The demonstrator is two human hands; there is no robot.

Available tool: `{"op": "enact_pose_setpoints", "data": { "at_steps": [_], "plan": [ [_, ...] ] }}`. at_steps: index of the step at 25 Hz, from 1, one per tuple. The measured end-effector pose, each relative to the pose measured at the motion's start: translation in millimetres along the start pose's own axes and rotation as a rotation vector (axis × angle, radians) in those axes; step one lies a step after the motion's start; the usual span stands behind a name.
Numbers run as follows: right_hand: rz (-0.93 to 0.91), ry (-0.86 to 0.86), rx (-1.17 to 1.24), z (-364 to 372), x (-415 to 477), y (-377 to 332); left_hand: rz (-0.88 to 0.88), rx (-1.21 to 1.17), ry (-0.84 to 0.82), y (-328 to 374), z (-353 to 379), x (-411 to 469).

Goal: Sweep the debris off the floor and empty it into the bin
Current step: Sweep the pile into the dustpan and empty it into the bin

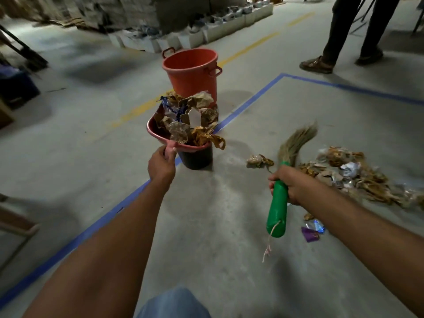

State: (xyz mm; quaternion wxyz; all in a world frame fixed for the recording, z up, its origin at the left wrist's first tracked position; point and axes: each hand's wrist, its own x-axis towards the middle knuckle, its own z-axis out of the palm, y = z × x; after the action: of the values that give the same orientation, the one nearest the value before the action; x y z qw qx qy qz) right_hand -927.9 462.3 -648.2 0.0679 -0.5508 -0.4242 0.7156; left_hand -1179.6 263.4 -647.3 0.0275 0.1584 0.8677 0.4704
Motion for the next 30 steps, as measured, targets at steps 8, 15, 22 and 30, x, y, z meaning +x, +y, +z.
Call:
{"op": "enact_pose_setpoints", "data": {
  "at_steps": [8,15,22,30],
  "plan": [
    [-0.003,0.037,-0.013,-2,-7,9,-0.093,0.172,0.179,20,-6,55],
    [-0.005,0.077,-0.034,-7,-5,19,-0.002,0.356,0.179,36,14,78],
    [0.009,0.072,-0.05,-14,-11,23,0.105,0.613,0.252,26,16,90],
    [-0.006,0.081,-0.072,-12,-16,22,0.251,0.711,0.262,36,15,104]
  ]
}}
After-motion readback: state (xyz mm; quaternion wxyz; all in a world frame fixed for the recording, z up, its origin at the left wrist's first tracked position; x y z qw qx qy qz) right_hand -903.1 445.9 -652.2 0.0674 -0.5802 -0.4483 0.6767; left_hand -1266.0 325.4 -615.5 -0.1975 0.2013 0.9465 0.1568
